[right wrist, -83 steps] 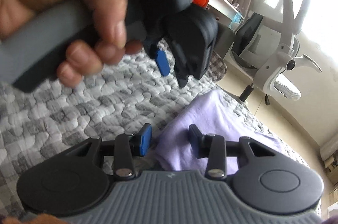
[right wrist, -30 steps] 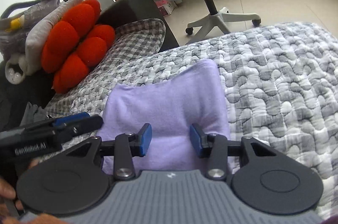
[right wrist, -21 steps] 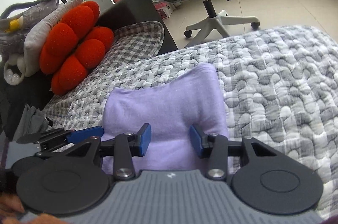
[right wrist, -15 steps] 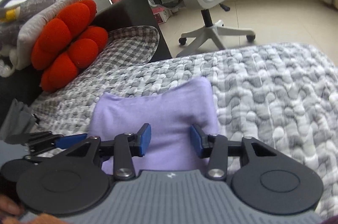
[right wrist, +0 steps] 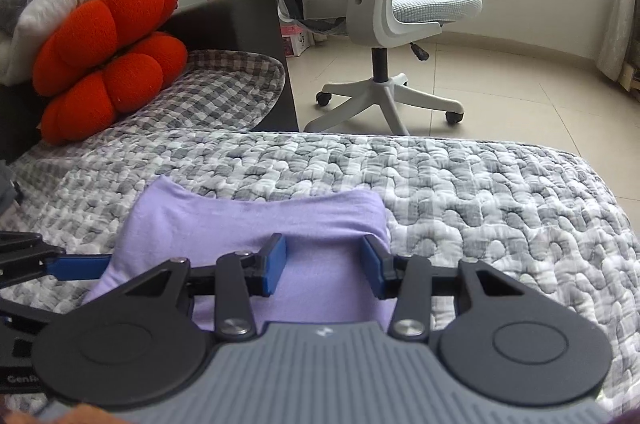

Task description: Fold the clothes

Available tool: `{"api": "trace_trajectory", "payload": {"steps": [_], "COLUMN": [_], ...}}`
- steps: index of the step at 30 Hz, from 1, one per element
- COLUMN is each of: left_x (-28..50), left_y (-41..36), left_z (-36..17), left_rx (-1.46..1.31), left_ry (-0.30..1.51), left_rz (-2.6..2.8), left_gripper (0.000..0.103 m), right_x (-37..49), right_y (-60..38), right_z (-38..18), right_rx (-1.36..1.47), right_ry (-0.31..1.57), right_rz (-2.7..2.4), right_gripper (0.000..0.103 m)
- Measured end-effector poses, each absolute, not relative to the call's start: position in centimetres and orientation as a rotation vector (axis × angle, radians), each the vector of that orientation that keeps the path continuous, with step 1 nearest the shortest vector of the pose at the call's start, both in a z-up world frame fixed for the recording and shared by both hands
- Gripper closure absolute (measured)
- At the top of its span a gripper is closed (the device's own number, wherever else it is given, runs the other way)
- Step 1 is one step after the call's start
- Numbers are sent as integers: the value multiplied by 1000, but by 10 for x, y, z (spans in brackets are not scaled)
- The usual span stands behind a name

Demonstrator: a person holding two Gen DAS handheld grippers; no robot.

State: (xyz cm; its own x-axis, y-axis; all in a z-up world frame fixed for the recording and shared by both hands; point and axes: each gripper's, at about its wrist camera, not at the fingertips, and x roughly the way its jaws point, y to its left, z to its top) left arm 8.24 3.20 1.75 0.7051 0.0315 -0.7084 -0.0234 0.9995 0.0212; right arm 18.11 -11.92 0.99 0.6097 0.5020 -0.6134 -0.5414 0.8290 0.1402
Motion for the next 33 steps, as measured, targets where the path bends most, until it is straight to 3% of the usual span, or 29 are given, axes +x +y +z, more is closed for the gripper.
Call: {"api": "trace_trajectory", "payload": {"steps": [3,5,14,25,33], "left_x": [82,82,77,70,75], "left_y": [32,32,37,37,33], "left_z": [18,18,30,44,48], "left_rx": [9,12,28,-15,-85], "left_ry": [787,788,757,652,670], "left_rz": [30,29,67,122,163], "left_gripper": [49,49,49,59,59], "right_x": [183,184,174,158,151], "right_y": [-118,-118,-123,-140,-155], "right_z": [9,7,19,36,48], "right_rx": [-64,-73,-78,2,-12], "right_ry": [683,684,661,673,699], "right_rz": [587,560,544,583,548], "right_gripper": [52,41,41,41,22]}}
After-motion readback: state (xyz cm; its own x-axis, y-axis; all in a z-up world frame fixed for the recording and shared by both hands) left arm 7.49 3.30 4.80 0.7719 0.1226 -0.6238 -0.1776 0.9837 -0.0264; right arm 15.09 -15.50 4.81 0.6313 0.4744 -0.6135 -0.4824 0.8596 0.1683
